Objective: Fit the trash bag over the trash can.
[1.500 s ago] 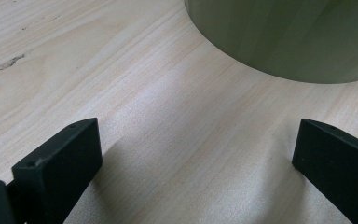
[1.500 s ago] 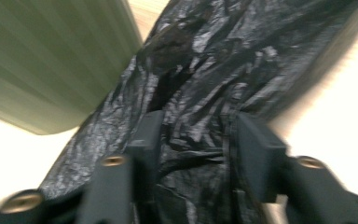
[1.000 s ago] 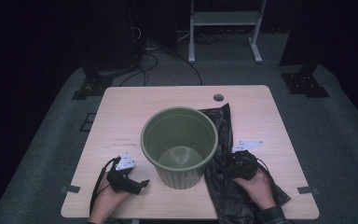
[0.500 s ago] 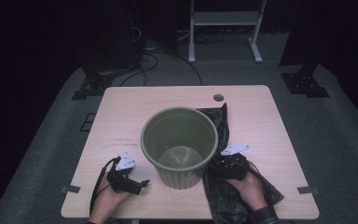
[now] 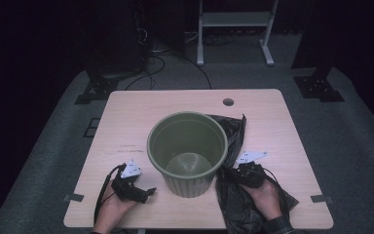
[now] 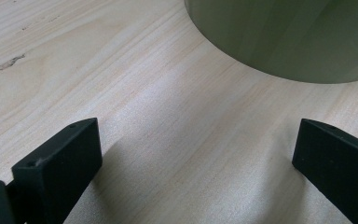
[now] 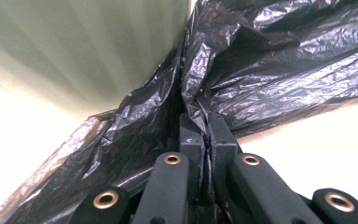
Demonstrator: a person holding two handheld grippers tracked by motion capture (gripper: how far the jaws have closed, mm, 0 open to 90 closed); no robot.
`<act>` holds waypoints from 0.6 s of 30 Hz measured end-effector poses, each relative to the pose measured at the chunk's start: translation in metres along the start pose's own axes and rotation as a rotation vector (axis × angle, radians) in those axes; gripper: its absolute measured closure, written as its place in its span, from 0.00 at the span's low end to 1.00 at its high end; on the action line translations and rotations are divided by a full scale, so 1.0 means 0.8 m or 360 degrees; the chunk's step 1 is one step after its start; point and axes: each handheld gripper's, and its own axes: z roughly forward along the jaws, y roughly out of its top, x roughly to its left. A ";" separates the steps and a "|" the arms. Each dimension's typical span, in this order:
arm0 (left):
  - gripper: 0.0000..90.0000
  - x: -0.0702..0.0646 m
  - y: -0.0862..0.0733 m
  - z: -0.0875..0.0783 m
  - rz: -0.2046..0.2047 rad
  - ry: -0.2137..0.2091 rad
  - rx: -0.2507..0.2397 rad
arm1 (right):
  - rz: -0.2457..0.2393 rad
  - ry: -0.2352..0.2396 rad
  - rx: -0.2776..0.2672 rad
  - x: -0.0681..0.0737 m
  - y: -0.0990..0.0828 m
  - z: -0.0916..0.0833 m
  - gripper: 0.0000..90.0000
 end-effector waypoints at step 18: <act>0.00 0.000 0.000 0.000 -0.0001 0.0000 0.0000 | -0.0034 0.0271 -0.0132 0.005 0.009 -0.054 0.98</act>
